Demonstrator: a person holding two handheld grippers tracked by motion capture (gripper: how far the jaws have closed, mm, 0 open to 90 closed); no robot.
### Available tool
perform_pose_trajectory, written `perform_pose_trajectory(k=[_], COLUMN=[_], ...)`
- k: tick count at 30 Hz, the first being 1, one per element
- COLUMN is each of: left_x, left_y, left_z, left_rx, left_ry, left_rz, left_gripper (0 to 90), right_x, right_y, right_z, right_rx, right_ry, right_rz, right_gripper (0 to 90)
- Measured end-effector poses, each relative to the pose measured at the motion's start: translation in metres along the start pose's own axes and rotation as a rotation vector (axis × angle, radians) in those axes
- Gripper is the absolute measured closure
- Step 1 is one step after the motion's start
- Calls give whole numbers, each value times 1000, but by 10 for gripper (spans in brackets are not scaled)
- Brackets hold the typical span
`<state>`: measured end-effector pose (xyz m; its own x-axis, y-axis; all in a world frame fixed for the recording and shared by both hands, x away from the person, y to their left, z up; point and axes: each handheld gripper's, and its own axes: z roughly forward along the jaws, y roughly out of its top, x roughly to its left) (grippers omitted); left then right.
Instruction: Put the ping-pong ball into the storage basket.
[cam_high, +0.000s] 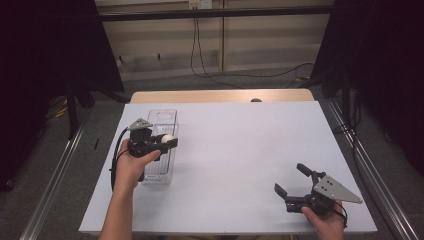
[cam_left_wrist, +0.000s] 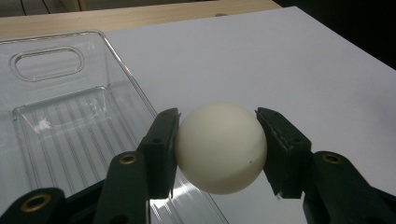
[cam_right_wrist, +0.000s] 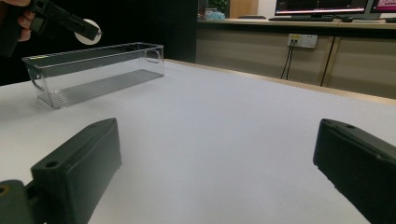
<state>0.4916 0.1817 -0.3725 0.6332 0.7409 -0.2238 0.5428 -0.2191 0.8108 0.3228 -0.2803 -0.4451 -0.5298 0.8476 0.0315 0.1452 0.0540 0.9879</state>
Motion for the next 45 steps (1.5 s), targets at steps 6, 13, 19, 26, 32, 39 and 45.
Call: perform_pose_trajectory(k=[6,13,19,26,32,39,45], left_x=[2,6,8,12,13,16,19], left_y=[-1,-1,-2,-2,-3,-5,-6], left_z=[-1,-3,-5,-7,-7,-8,-10], left_rx=[2,0,-6,-5,-11,-2,-11], left_ry=[1,16,22,28,34,51,64], left_rz=[0,1,-3,-5,-11,-7,-10], left_gripper=[511,511,511,510,511,511,511], right_x=[0,0,0,1,1,0,0], right_y=[0,0,0,0,0,0,0], right_z=[0,0,0,0,0,0,0], right_rx=[3,3,2,5,5,4,4], right_ry=[0,0,0,0,0,3,5], right_rz=[2,3,0,2,2,-5,-3], right_gripper=[5,5,5,5,5,5,5])
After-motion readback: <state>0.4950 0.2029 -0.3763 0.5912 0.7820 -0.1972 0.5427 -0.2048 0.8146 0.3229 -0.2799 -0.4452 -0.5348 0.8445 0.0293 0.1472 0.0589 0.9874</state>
